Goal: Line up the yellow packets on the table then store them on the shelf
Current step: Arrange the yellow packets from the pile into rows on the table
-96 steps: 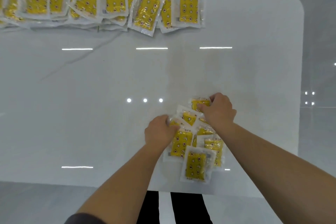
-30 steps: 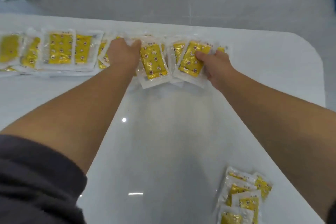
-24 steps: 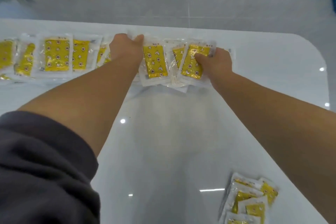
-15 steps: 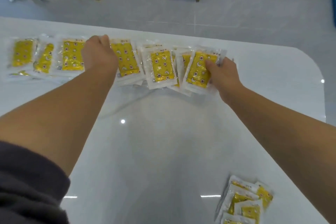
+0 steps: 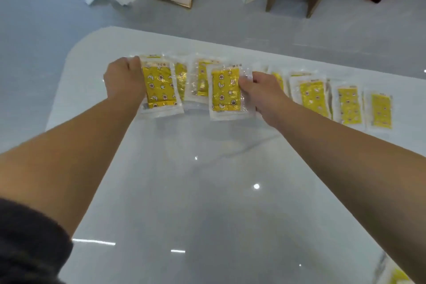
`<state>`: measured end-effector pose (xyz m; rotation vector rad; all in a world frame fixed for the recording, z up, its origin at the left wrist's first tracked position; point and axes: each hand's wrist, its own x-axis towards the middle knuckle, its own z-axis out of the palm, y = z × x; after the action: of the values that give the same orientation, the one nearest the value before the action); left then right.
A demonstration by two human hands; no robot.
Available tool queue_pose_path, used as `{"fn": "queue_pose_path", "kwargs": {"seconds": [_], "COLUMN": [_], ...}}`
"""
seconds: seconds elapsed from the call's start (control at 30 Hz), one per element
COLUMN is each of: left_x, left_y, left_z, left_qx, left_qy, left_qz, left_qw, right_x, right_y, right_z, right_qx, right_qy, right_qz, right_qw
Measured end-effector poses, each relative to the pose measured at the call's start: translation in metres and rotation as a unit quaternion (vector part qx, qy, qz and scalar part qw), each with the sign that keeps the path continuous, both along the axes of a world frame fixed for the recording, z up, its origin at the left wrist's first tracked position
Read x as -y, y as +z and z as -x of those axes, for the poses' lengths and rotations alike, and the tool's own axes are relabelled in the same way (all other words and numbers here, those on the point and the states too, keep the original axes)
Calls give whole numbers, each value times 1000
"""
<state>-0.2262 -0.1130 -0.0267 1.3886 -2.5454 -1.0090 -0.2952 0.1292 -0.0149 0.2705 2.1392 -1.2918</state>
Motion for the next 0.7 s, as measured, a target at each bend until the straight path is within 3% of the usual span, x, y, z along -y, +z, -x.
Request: {"fn": "queue_pose_path", "kwargs": {"seconds": [0.17, 0.33, 0.5, 0.6, 0.7], "left_x": [73, 94, 105, 100, 91], "left_y": [-14, -25, -38, -40, -45], "left_z": [4, 29, 42, 35, 19], "left_qx": [21, 35, 30, 67, 126], "left_qy": [-66, -121, -97, -135, -238], "left_qz": [-17, -24, -60, -27, 101], "left_qw": [997, 992, 993, 988, 958], "right_x": [91, 131, 162, 171, 170], "right_y": [-13, -24, -37, -36, -36], "right_z": [-5, 1, 7, 2, -9], "right_qx": [-24, -33, -70, -147, -267], "right_qy": [-4, -31, 18, 72, 212], "right_qz": [-24, -65, -126, -217, -348], "right_qw": [999, 997, 989, 962, 873]}}
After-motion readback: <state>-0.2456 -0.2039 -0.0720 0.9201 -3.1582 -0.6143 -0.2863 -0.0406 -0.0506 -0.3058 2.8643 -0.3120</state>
